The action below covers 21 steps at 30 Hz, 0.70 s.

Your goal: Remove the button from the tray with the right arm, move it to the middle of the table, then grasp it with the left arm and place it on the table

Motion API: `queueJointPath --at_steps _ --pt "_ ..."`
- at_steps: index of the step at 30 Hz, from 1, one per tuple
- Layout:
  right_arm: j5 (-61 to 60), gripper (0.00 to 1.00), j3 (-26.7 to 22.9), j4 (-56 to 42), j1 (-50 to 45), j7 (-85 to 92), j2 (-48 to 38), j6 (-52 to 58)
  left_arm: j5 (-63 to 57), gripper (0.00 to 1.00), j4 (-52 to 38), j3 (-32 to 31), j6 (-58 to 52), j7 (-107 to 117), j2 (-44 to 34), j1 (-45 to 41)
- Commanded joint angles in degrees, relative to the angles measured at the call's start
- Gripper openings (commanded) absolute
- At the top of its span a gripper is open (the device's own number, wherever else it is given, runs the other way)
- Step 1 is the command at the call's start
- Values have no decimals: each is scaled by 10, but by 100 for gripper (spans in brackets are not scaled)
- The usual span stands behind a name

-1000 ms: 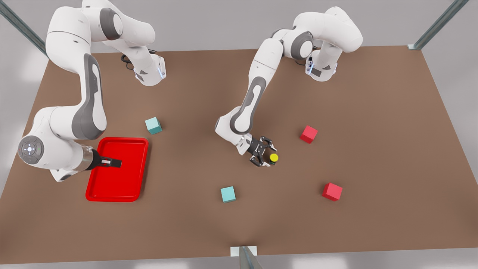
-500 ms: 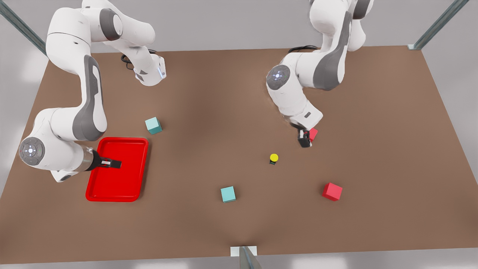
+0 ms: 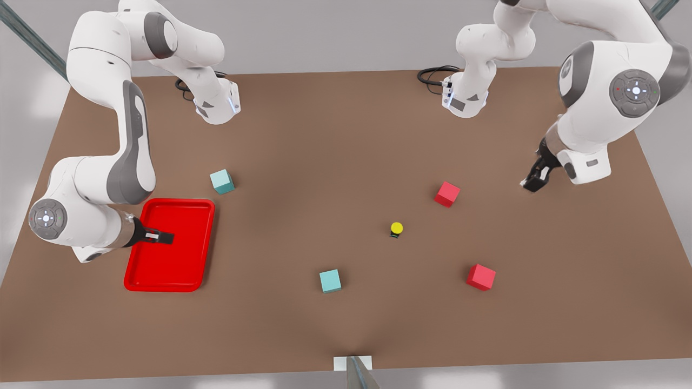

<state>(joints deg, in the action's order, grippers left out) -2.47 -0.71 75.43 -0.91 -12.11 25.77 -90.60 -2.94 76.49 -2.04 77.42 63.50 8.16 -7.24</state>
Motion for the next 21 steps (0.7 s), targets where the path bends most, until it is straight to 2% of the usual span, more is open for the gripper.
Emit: queueJointPath --at_steps 1,2,4,5,9,18,21 --pt "1 100 0 0 -3 -7 0 2 24 100 8 40 -31 -710 -16 -8" --pt "1 100 -1 0 -3 -8 0 1 30 100 59 50 -4 -718 -54 -7" --pt "1 100 0 0 -3 -7 -1 2 27 100 244 51 149 -718 -174 1" --pt "1 100 0 0 -2 -7 -2 2 24 100 261 51 165 -718 -179 3" --pt "0 100 1 0 1 -12 -2 2 24 100 254 49 170 -703 -132 30" --pt "-2 100 2 0 -3 -9 -5 6 35 100 222 45 182 -689 -109 29" --pt "0 100 3 2 0 112 -92 68 35 100 222 45 182 -689 -110 29"
